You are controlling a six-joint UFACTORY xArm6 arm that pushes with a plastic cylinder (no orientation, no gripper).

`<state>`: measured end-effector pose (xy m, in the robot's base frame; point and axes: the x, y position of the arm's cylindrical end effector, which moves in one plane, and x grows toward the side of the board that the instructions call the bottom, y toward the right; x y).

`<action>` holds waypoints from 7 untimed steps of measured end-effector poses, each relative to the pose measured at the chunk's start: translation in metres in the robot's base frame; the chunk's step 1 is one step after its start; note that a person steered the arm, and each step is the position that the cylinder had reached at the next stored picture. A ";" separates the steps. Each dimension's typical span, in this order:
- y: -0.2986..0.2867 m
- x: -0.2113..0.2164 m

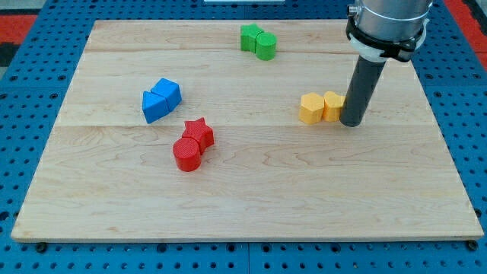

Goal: Move the yellow hexagon slightly up

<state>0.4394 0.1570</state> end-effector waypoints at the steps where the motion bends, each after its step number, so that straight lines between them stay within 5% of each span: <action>1: 0.000 0.000; 5: -0.012 0.021; 7: -0.072 -0.006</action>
